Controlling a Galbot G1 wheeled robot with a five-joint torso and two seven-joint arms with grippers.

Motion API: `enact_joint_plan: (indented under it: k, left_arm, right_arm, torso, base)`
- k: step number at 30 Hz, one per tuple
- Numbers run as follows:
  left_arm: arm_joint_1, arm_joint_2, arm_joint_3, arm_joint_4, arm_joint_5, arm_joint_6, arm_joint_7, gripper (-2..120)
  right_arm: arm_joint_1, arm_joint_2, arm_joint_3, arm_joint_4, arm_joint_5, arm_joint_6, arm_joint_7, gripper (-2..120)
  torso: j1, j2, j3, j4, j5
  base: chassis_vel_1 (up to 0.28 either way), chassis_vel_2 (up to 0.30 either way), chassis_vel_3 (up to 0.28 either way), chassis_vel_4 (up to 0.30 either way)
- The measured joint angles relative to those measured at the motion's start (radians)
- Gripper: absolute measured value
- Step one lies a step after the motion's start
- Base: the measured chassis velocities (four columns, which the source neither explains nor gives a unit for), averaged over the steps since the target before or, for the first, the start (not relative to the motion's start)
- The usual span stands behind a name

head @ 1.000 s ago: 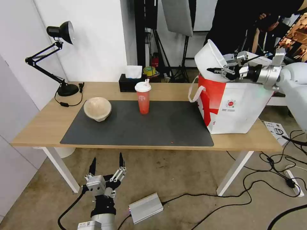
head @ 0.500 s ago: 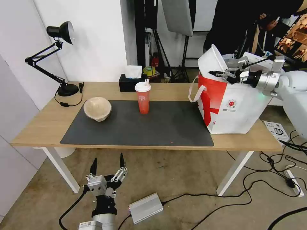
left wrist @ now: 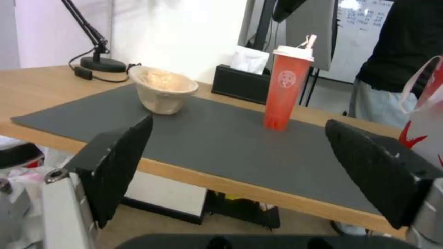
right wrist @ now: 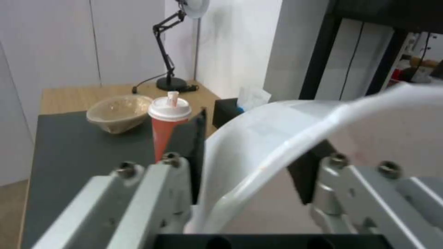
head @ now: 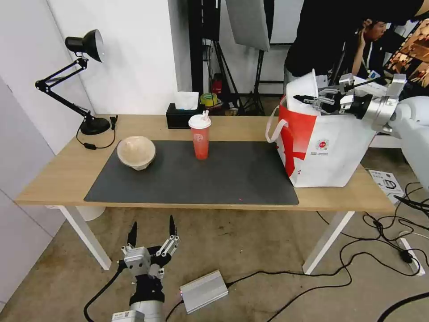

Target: Pick up the trash from the table and place it into the takeout bag.

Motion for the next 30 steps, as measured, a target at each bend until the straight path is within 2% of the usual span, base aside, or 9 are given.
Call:
enact_joint_plan:
  k: [2,4,7,8,10,13,17,30]
  left_arm:
    - [0.0,0.0,0.001,0.0,0.001,0.0,0.0,100]
    - [0.001,0.0,0.003,0.0,0.002,-0.002,0.0,100]
    - [0.001,0.0,0.004,0.0,0.003,-0.003,0.001,100]
    - [0.002,0.0,0.005,0.0,0.003,-0.005,0.002,100]
    - [0.002,0.0,0.005,-0.001,0.004,-0.006,0.002,100]
    - [0.004,0.0,0.005,-0.003,0.005,-0.01,0.003,100]
    - [0.005,0.0,0.007,-0.003,0.006,-0.014,0.003,100]
    - [0.004,0.0,0.01,-0.002,0.013,-0.035,0.004,100]
  right_arm:
    - [0.003,-0.004,-0.002,0.001,0.0,0.0,0.0,50]
    - [0.007,-0.011,-0.005,0.006,0.0,0.0,0.0,61]
    - [0.01,-0.014,-0.006,0.009,0.0,-0.001,0.0,68]
    - [0.012,-0.017,-0.008,0.012,0.0,-0.001,0.001,76]
    - [0.014,-0.018,-0.01,0.013,0.0,-0.001,0.001,78]
    - [0.02,-0.025,-0.022,0.021,-0.002,-0.001,0.004,93]
    - [0.035,-0.035,-0.044,0.024,-0.016,0.001,0.005,100]
    - [0.11,-0.079,-0.166,0.043,-0.138,0.005,-0.02,100]
  torso:
    - [0.0,0.0,0.0,0.0,0.0]
    - [0.0,0.0,0.0,0.0,0.0]
    - [0.0,0.0,0.0,-0.0001,0.0]
    - [0.0,0.0,0.0,0.0,0.0]
    - [0.0,0.0,0.0,0.0,0.0]
    - [0.0,0.0,0.0,0.0,0.0]
    - [0.0,0.0,0.0,0.0,0.0]
    - [0.0,0.0,0.0,0.0,-0.0001]
  base:
    - [0.0,0.0,0.0,0.0]
    - [0.0,0.0,0.0,0.0]
    - [0.0,0.0,0.0,0.0]
    - [0.0,0.0,0.0,0.0]
    - [0.0,0.0,0.0,0.0]
    - [0.0,0.0,0.0,0.0]
    - [0.0,0.0,0.0,0.0]
    - [0.0,0.0,0.0,0.0]
